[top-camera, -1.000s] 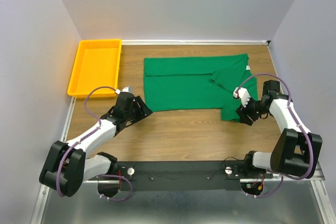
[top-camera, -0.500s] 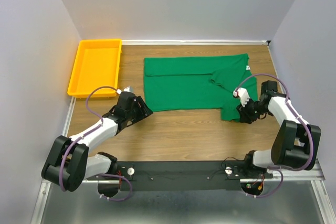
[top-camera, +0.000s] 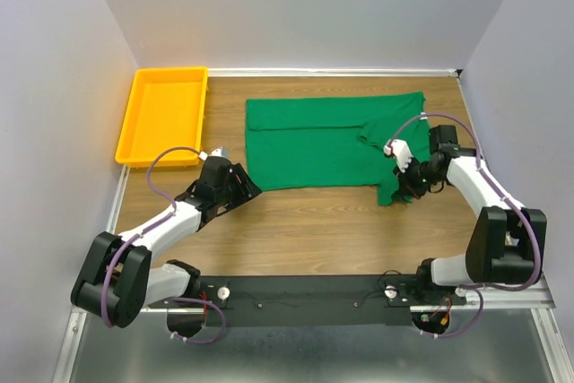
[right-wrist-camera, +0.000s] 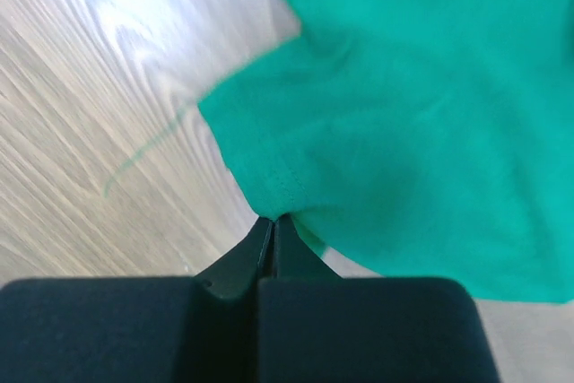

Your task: Fold and stack the t-shirts

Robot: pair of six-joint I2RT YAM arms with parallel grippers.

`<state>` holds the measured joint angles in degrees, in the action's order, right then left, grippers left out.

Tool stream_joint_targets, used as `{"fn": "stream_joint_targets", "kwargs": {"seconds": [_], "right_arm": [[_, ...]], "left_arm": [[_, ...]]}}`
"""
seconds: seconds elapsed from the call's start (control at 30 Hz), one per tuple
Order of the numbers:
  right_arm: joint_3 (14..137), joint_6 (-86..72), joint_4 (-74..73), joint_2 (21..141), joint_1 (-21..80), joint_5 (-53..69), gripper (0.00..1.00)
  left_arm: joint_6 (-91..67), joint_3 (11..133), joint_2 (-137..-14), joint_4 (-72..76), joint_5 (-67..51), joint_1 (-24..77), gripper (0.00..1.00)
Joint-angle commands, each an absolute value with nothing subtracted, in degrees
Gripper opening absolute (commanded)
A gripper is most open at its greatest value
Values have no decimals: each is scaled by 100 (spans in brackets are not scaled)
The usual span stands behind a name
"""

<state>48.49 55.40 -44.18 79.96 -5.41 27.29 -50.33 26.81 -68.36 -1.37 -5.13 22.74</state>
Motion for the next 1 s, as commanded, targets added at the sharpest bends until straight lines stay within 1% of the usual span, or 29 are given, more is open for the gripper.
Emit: {"fn": "stream_joint_targets", "kwargs": {"seconds": [0.0,0.1,0.13,0.17,0.23,0.27,0.3,0.33,0.37,0.47,0.5,0.67,0.73,0.83,0.97], "right_arm": [[5457,5099,-4544,7953,190,2822,1],[5905,4607,-4325,8366,788,2541,1],[6037,4405,-4072,8741,913,2410,5],[6377,3977,-3948,8937,1001,2173,8],[6800,3597,-3859,9341,1195,2101,13],[6994,3369,-3763,9673,1221,2083,32],[7396,2931,-3753,9842,1239,2022,46],[7540,2779,-3770,9939,1239,1987,53],[7628,2656,-3771,9967,1239,1830,57],[7551,2724,-3779,9739,1187,1644,57],[7463,2838,-3797,9477,1100,1687,57],[6532,3603,-4061,8746,1055,1960,53],[6328,3700,-4130,8815,1063,2047,51],[6381,3639,-4175,9095,1134,2180,49],[6372,3630,-4140,9333,1301,2162,49]], "left_arm": [[-4922,2812,-6847,-26,-448,2303,64],[-4878,2839,-6917,-26,-466,2303,64],[-4869,2865,-6943,-26,-483,2303,64],[-4852,2874,-6943,-26,-475,2303,64],[-4860,2874,-6943,-26,-492,2303,64],[-4860,2865,-6952,-26,-501,2303,64],[-4852,2865,-6952,-26,-510,2303,65],[-4843,2857,-6935,-26,-518,2303,65],[-4843,2856,-6935,-26,-519,2303,65],[-4781,2874,-6891,-26,-519,2303,65],[-4773,2865,-6856,-26,-519,2303,65],[-4772,2777,-6864,-26,-466,2277,65],[-4781,2760,-6995,140,-492,2259,65],[-4781,2812,-7110,167,-536,2224,65],[-4799,2839,-7084,158,-545,2224,65]]}}
